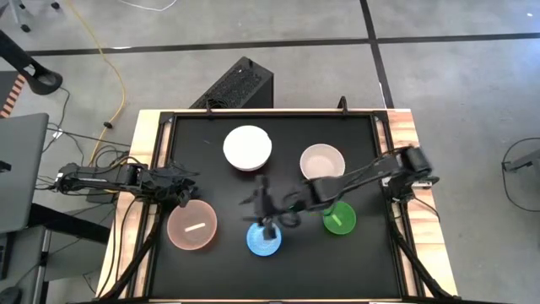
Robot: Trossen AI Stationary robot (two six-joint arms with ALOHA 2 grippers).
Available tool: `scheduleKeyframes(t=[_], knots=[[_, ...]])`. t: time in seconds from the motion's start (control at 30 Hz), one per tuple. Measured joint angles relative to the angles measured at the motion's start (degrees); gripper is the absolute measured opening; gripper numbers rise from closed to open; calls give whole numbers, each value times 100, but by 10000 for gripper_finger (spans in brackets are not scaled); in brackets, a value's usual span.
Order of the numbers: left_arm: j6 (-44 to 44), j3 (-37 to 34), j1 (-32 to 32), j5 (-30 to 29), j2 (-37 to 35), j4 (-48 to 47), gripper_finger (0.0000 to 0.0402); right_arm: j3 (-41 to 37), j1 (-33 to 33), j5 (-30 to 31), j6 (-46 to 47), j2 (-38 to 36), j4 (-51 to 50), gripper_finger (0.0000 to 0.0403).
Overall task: Nest bowls inside each other
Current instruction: Stack the pink bowl on top of the white bowl
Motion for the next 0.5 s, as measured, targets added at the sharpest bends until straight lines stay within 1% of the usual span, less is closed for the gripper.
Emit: scheduleKeyframes(t=[0.13,0.2,0.37,0.5], knots=[[1,0,-1,2,0,0,128,1082,71,-563,-659,941,-499,224],[1,0,1,2,0,0,128,1607,110,-738,-971,1363,-758,224],[1,0,1,2,0,0,128,2785,125,-787,-1502,2343,-1194,224],[1,0,0,3,0,0,128,3489,146,-795,-1905,2911,-1521,224]])
